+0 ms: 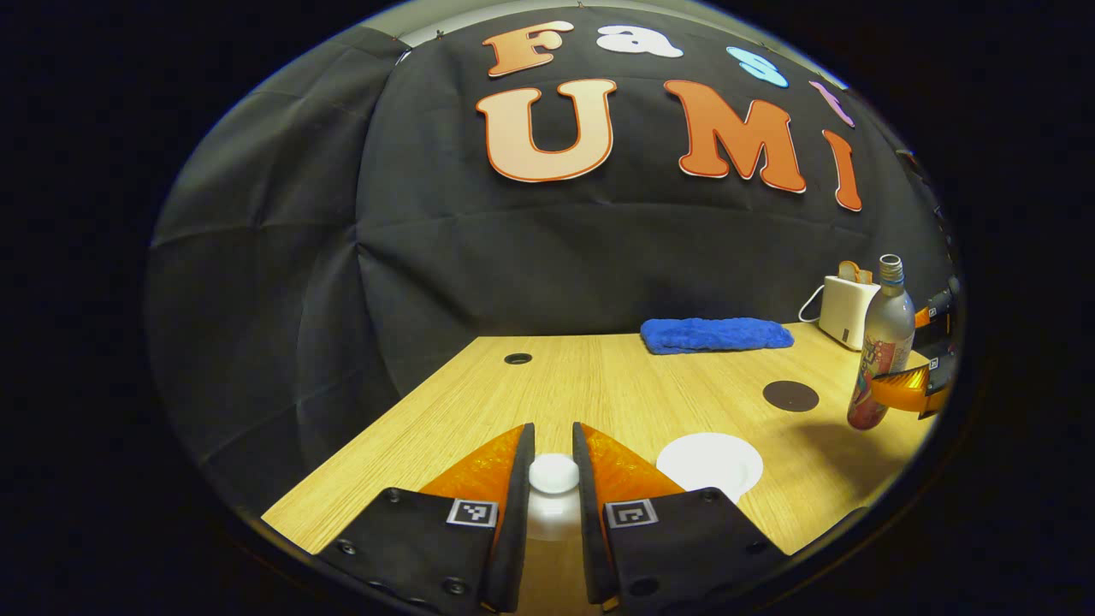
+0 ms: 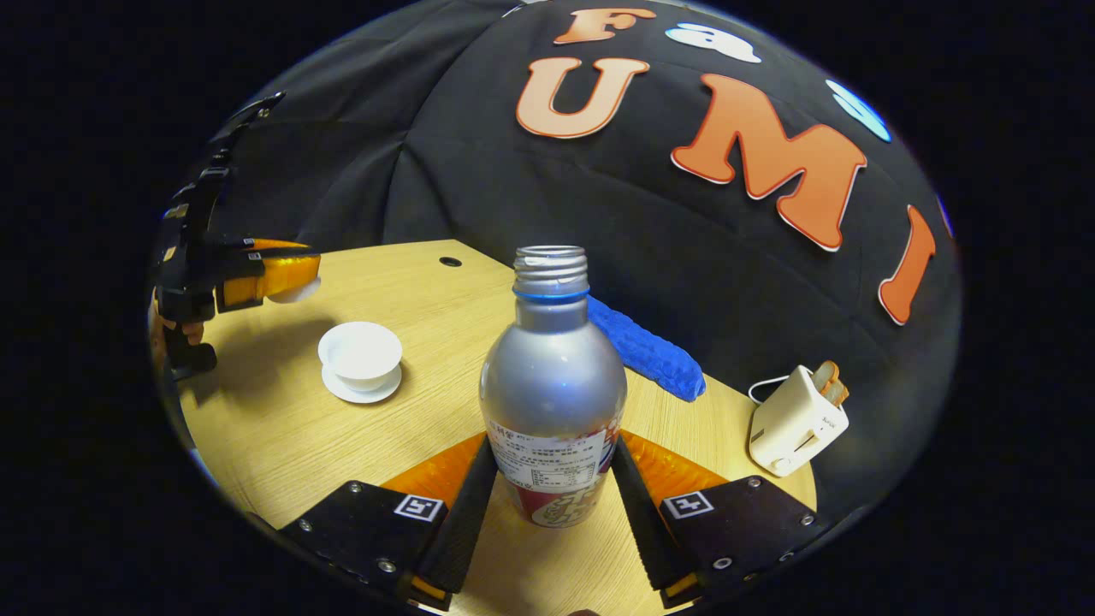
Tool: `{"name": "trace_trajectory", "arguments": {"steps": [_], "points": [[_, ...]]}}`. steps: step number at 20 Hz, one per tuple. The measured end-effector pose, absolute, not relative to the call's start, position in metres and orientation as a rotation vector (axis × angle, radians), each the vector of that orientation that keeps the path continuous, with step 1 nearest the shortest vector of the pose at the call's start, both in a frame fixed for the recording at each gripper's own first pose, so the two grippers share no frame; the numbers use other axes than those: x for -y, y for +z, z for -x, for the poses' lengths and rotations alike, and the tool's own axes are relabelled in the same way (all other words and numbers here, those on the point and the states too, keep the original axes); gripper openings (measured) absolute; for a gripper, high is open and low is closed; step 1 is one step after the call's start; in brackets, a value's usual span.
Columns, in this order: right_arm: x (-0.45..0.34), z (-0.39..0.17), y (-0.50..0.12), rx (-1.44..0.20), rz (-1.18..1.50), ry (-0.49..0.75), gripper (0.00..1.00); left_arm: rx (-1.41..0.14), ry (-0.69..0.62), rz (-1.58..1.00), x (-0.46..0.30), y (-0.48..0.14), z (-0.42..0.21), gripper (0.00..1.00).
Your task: Open the teacup lid with one hand, grasp the water bottle and pour water into the teacup with the other hand; after pouring, place the water bottle on the coaster and then close the teacup lid.
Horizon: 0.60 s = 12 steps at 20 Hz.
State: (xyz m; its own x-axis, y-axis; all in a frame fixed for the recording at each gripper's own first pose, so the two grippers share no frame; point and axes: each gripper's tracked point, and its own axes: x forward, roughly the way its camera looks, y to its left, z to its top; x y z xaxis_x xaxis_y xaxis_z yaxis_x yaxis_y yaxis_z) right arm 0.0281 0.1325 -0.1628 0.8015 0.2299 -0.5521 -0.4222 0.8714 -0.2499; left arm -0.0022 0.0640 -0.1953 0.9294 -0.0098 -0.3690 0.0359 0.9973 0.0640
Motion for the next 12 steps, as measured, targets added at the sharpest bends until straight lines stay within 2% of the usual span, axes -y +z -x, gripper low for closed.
{"name": "trace_trajectory", "arguments": {"steps": [9,10,12], "points": [[-0.162,-0.04,-0.161,-0.529,0.662,0.397,0.77,-0.373,0.02,-0.023,-0.092,-0.198,0.012,0.32],[-0.164,-0.042,-0.16,-0.517,0.699,0.397,0.78,-0.371,0.026,-0.021,-0.096,-0.2,0.012,0.29],[-0.17,-0.047,-0.16,-0.5,0.764,0.402,0.77,-0.376,0.034,-0.014,-0.1,-0.202,0.013,0.32]]}}
